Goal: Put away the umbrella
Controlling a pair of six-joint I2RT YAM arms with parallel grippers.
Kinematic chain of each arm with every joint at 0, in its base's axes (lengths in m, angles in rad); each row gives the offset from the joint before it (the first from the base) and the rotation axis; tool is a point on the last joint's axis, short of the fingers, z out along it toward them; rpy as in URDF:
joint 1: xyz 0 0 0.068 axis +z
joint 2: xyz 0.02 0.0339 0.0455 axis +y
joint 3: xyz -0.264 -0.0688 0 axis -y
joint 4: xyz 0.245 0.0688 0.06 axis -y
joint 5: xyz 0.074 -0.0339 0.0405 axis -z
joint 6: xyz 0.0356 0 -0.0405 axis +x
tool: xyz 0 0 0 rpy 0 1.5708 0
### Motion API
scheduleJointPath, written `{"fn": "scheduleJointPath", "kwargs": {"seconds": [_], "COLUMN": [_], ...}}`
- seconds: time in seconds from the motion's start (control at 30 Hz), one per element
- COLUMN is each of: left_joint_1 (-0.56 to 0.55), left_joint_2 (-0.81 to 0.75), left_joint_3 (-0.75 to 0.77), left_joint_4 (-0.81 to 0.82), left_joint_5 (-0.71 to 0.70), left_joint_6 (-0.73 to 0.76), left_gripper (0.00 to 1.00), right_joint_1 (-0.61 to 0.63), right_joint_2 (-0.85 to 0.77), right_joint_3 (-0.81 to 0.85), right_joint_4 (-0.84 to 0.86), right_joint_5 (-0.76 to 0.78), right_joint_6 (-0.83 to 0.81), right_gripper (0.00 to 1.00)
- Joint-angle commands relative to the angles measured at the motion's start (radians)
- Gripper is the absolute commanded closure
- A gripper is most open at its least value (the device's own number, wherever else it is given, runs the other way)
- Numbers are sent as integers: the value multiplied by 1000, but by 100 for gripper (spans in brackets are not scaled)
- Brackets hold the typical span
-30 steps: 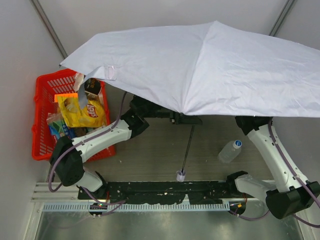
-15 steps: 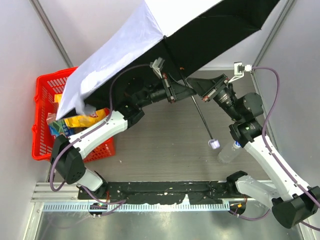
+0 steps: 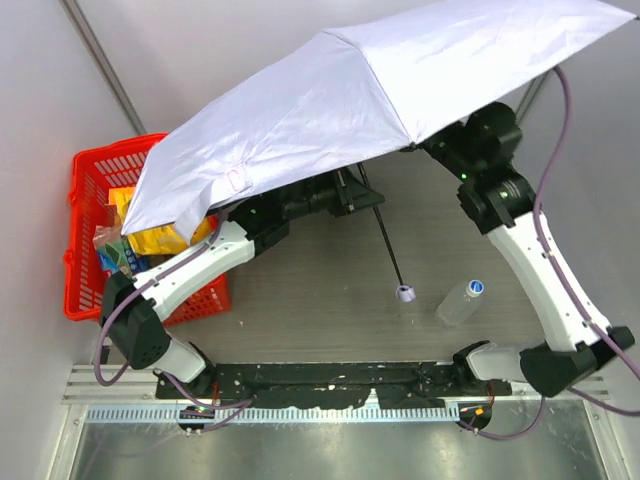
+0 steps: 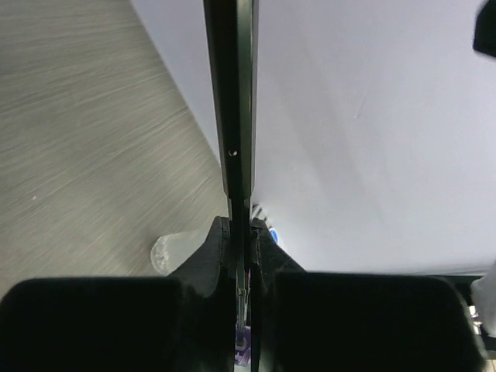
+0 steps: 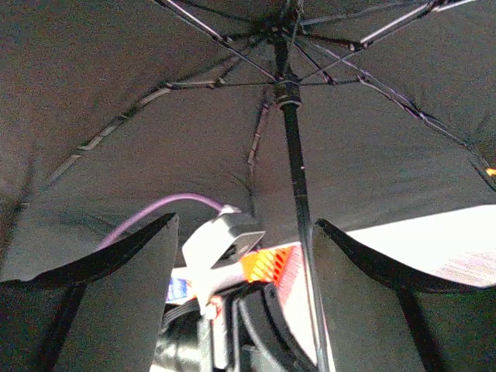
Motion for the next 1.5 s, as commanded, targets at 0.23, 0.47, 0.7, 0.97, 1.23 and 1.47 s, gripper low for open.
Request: {"fn": "scheduleJointPath", "kwargs": {"seconds": [0.23,0.47,0.7,0.97,1.23,1.47], "left_joint_1": [-28,-84,-91,-91,-7,5], "left_joint_2": [-19,-5,-19,-52,-146,33], "left_joint_3": [80,122,131,123,-118,-89], "left_joint_4": [-47,-162,-208,-222,207,579], "left_joint_5": [-73,-185,-235,-225,85,286], "left_joint_6": [143,218,255,255,13,-283], "left_gripper": [100,100,100,94,28,4], "right_joint_1": [128,243,244,183,-173,-306], "right_joint_2": [205,351,397,353,112,87], "right_joint_3": [175,342,346,247,-193,-249], "right_joint_4": [-212,-324,-281,-190,625,1085], "right_joint_5": [221,539,542,441,-275,-377], "right_joint_6": [-243,-387,-361,-320,280,697], "right_gripper": [31,81,56,99,99,99]}}
